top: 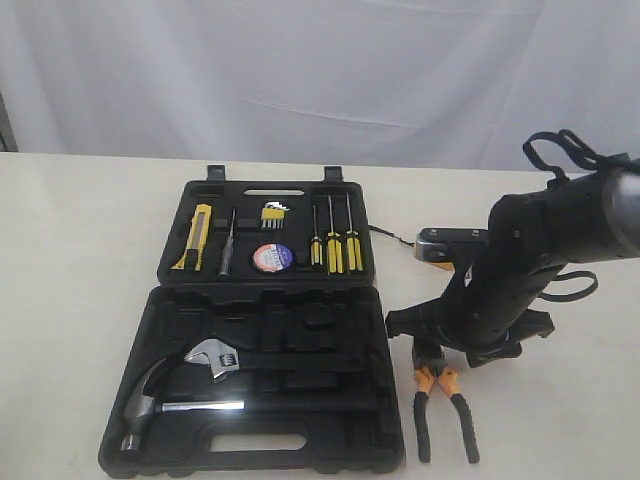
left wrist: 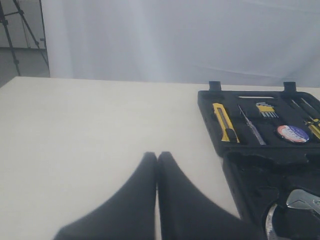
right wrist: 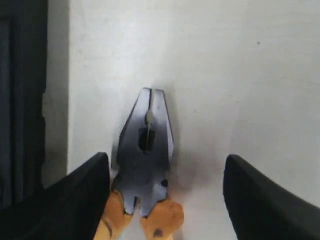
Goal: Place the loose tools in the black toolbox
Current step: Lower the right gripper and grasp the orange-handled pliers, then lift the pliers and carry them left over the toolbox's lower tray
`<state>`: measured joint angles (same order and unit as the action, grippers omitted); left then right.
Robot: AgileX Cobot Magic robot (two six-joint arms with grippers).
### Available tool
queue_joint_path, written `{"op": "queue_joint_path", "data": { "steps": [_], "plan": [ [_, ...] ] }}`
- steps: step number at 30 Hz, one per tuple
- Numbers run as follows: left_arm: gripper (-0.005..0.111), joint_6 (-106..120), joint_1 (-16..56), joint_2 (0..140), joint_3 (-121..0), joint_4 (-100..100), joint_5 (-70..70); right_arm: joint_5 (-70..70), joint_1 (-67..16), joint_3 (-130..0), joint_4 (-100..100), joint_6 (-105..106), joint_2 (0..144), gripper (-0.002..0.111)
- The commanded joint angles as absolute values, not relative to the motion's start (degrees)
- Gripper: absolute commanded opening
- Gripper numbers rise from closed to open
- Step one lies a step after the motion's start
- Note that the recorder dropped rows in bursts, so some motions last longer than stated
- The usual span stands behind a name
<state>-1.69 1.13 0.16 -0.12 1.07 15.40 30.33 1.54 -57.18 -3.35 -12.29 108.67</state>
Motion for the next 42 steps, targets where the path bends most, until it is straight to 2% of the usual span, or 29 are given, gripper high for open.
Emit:
{"op": "queue_joint_path", "data": {
  "steps": [1, 6, 9, 13, 14, 16, 33, 42],
  "plan": [
    [0.0, -1.76, 1.25, 0.0, 0.0, 1.21, 15.37, 28.27, 1.89, -57.25, -2.87, -12.61, 109.51, 0.062],
    [0.0, -1.76, 1.25, 0.0, 0.0, 1.21, 15.37, 27.23, 1.55, -57.25, -2.87, -12.61, 110.24, 0.061],
    [0.0, -1.76, 1.25, 0.0, 0.0, 1.21, 15.37, 27.37, 1.55, -57.25, -2.87, -12.61, 110.37, 0.04],
    [0.0, -1.76, 1.25, 0.0, 0.0, 1.21, 15.37, 29.66, 1.55, -57.25, -3.43, -12.61, 110.37, 0.018],
    [0.0, -1.76, 1.25, 0.0, 0.0, 1.21, 15.37, 29.83, 1.55, -57.25, -3.43, -12.61, 110.37, 0.008],
    [0.0, -1.76, 1.25, 0.0, 0.0, 1.21, 15.37, 29.83, 1.55, -57.25, -3.43, -12.61, 110.37, -0.001],
    [0.0, -1.76, 1.25, 0.0, 0.0, 1.21, 15.37, 40.38, 1.55, -65.78, -2.84, 0.0, 104.5, -0.001],
    [0.0, -1.76, 1.25, 0.0, 0.0, 1.21, 15.37, 42.34, 1.55, -66.18, -2.84, 3.02, 104.4, -0.001]
  ]
}}
